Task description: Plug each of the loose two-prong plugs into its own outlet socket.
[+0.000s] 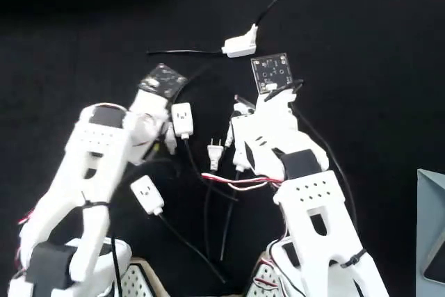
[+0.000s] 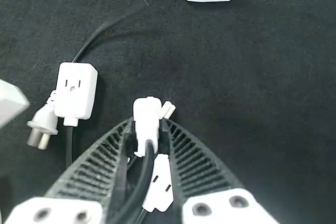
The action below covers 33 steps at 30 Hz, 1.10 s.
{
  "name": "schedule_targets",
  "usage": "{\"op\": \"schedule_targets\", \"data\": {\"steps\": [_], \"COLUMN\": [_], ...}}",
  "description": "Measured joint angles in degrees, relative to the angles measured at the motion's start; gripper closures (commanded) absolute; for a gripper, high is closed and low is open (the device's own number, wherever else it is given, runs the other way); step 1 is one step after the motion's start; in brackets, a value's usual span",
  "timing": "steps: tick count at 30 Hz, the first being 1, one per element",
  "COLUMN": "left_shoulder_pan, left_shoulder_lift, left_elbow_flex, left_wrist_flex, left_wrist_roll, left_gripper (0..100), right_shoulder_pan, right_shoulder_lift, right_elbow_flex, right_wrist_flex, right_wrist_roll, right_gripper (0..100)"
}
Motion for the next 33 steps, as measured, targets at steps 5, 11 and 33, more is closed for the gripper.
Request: {"op": "schedule_targets", "data": {"steps": [5, 11, 33], "left_shoulder_pan": [-6.33, -12.92, -17.05], "left_shoulder_lift": [0.18, 7.12, 2.2], "left_elbow_flex": [0.0, 0.0, -0.35], "left_wrist_flex": [-0.79, -7.91, -16.35], "left_wrist_roll": [-9.32, -14.95, -0.26], "left_gripper": [97, 96, 71], "right_shoulder_pan": [0.0, 0.0, 0.0], "right_shoulder_lift": [0.0, 0.0, 0.0], "right_elbow_flex": [0.0, 0.0, 0.0], "right_wrist_flex": [0.0, 0.0, 0.0], "right_wrist_roll": [0.0, 0.0, 0.0], "right_gripper": [98.7, 98.7, 98.7]}}
